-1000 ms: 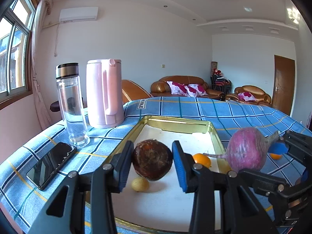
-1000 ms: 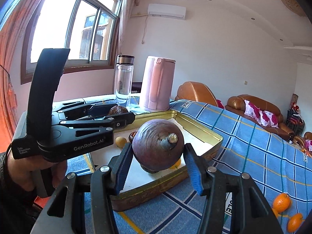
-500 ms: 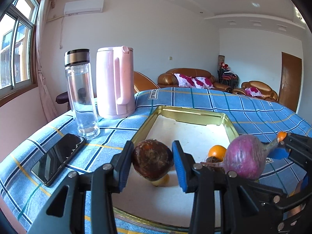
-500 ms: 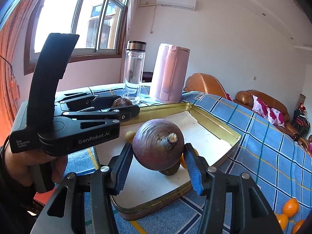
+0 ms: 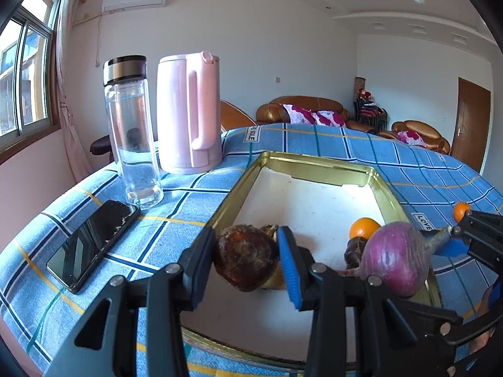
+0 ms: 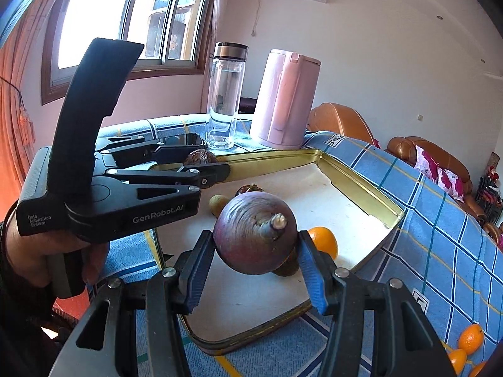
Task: Organize fruits
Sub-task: 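Lower and open the left tool to drop the mangosteen while the right tool releases the onion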
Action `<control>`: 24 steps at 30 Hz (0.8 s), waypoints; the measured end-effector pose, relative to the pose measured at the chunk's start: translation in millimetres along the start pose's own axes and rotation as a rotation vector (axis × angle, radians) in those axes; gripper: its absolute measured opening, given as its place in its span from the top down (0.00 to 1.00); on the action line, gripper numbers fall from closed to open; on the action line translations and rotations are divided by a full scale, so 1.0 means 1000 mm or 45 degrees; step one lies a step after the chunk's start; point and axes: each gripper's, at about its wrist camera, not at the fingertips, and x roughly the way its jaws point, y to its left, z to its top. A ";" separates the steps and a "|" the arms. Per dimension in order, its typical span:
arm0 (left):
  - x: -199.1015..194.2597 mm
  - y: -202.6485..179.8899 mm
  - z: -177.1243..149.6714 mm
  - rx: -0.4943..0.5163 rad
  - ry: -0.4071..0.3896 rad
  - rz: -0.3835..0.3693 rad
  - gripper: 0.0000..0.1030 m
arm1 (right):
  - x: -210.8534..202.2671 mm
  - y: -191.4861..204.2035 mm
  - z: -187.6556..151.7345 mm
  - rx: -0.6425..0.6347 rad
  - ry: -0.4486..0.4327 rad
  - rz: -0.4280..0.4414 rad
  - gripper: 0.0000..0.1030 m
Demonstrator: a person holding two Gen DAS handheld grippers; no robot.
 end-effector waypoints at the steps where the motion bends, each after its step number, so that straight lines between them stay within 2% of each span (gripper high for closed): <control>1: 0.000 0.000 0.000 0.001 0.004 -0.002 0.59 | 0.002 0.000 0.000 0.001 0.011 0.001 0.46; 12: 0.009 -0.007 -0.003 0.055 0.072 -0.019 0.59 | 0.012 -0.005 -0.001 0.031 0.079 0.043 0.46; 24: 0.010 -0.010 -0.003 0.073 0.081 -0.017 0.59 | 0.013 -0.006 -0.002 0.045 0.087 0.059 0.46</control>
